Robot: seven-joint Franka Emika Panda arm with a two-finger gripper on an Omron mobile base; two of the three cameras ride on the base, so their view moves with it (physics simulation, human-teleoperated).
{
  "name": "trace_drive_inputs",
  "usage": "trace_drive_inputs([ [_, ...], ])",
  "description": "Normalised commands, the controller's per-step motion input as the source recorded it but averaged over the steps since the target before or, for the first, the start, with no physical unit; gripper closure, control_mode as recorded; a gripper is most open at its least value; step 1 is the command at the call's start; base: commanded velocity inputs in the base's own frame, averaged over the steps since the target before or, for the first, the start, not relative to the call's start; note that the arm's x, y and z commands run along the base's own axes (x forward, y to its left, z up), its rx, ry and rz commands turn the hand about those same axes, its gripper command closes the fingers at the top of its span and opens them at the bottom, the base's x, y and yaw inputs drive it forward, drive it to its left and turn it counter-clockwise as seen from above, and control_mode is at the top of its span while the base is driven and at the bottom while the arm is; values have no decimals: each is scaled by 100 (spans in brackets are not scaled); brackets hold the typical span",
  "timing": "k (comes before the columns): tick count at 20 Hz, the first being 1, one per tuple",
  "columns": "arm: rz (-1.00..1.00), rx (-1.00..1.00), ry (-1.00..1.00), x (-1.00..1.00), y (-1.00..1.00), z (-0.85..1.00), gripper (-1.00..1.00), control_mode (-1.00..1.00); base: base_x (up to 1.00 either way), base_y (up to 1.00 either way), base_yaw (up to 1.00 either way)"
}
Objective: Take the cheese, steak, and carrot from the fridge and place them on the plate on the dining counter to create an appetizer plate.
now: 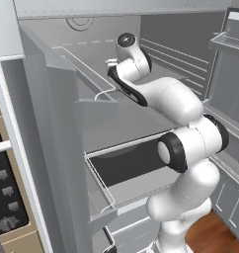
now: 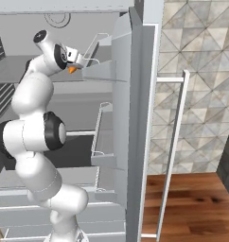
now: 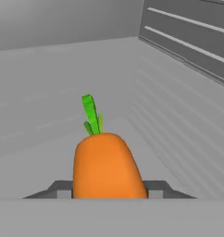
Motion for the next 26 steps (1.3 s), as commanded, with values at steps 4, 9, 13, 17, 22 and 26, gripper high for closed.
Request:
trace_drive_inputs([
  [4, -6, 0, 0, -4, 0, -48, 100, -100, 0, 0, 0],
  [9, -6, 0, 0, -81, -10, -26, 100, -100, 0, 0, 0],
  [13, -5, 0, -2, -100, -4, -37, 100, -100, 0, 0, 0],
  [17, -2, 0, -10, -100, -10, -4, 100, -100, 0, 0, 0],
  [22, 2, 0, -3, -100, -8, 11, 100, -100, 0, 0, 0],
  [26, 24, 2, 0, -100, -5, 5, 100, -100, 0, 0, 0],
])
